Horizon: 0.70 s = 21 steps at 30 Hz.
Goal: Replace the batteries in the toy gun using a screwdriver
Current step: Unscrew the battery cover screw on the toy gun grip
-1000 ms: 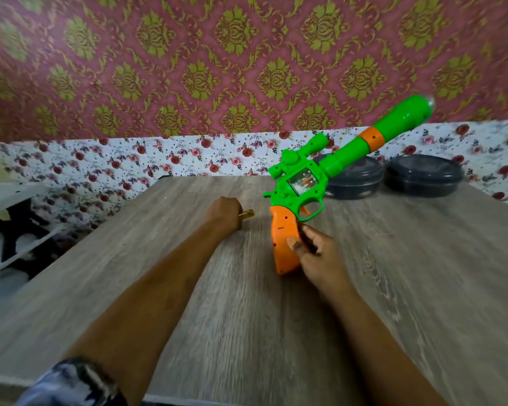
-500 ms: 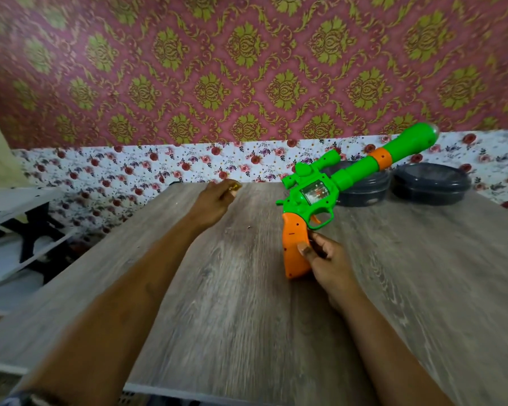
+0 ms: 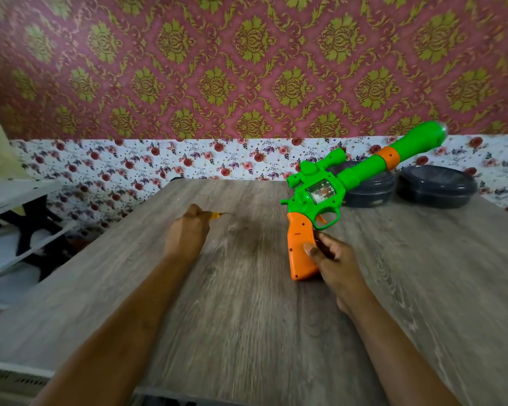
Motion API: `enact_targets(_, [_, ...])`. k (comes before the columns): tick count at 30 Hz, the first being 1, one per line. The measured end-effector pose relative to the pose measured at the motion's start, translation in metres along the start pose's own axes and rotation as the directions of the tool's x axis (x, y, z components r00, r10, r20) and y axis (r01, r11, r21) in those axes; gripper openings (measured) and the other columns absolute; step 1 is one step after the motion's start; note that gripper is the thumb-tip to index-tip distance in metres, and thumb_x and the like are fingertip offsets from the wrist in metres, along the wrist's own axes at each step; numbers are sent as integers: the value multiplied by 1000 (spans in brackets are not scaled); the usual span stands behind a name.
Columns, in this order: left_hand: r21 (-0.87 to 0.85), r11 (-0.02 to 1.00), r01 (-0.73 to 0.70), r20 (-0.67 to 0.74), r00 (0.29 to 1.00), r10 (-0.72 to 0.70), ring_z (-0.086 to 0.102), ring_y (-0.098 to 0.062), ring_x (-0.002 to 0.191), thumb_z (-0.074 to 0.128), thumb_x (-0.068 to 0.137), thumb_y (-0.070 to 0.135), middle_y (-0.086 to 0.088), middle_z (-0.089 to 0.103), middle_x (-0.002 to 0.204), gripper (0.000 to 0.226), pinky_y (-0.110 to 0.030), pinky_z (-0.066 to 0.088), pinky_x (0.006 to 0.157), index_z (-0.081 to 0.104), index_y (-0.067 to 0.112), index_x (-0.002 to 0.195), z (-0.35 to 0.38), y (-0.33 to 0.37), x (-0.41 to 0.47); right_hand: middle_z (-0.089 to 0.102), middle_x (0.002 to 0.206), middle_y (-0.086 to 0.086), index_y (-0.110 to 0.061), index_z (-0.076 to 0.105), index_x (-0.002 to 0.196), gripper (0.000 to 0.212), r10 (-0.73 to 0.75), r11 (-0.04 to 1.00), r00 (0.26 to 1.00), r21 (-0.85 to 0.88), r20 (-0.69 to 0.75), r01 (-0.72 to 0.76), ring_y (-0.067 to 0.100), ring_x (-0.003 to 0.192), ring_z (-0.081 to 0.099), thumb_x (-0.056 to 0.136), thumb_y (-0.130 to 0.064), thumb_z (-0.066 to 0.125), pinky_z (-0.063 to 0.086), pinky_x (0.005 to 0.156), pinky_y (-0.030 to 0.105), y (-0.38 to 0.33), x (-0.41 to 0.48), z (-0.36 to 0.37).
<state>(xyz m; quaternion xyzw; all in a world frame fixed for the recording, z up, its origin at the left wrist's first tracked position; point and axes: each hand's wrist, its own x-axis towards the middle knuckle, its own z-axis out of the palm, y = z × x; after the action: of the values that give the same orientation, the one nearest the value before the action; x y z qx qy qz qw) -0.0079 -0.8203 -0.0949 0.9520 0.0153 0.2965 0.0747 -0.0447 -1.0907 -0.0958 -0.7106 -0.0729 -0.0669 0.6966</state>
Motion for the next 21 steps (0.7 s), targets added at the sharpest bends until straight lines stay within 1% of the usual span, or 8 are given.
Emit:
enact_targets(4, [101,994,-38,113,993,26,62,-30,82,52,93,24,-10,58,101,24,-34,48,64,65,13,109,-2,8,-4,60,117,2,-5,52,130,40,2,1000,1000,5,12,-2,15,105,56,91,-6,56,43,91,28,2,1,-1])
enact_targets(7, [116,993,-23,115,993,9,61,-28,82,48,94,31,-8,58,96,27,-30,42,63,65,13,106,0,7,-6,59,117,1,-6,51,131,40,1,1000,1000,11,22,-1,15,107,55,91,-6,55,42,93,28,2,1,-2])
enact_targets(10, [116,993,0,133,991,-16,61,-26,83,48,94,37,-7,59,97,30,-31,47,66,65,15,105,-1,8,-7,58,118,1,-5,50,132,42,1,1000,1000,18,20,-1,14,108,54,91,-7,55,41,93,28,2,1,-2])
enact_targets(13, [29,997,66,97,993,-68,62,-27,85,49,93,39,-7,62,102,28,-30,48,66,67,19,102,-9,15,-9,59,118,2,-4,50,132,41,1,999,1000,35,23,-2,14,106,55,91,-5,55,42,91,28,2,1,-2])
enact_targets(15, [-153,981,121,14,993,-120,65,-23,87,53,92,34,-3,67,104,24,-27,50,67,69,23,104,-23,28,-11,59,116,2,-3,51,130,40,1,999,1000,54,22,-2,14,103,55,90,-3,55,42,88,27,1,1,-1])
enact_targets(16, [-274,952,138,9,990,-141,65,-18,85,55,92,31,1,69,102,21,-24,50,68,70,23,105,-31,39,-14,60,116,2,-3,51,130,40,3,998,1000,58,21,-4,14,103,56,90,-2,55,42,89,27,1,2,0])
enact_targets(18, [-549,816,180,149,982,-117,65,-14,82,60,90,23,0,70,99,18,-20,49,70,70,18,104,-42,67,-20,61,117,2,-5,53,129,40,7,998,999,61,31,-9,15,104,57,90,-3,57,44,92,29,1,1,1])
enact_targets(21, [-781,451,432,497,867,30,64,-16,79,63,89,21,-9,65,103,30,-26,53,68,61,12,118,-45,109,-36,64,111,2,-15,57,123,36,-13,997,998,83,65,7,12,96,59,89,-3,57,48,84,21,-2,-2,1])
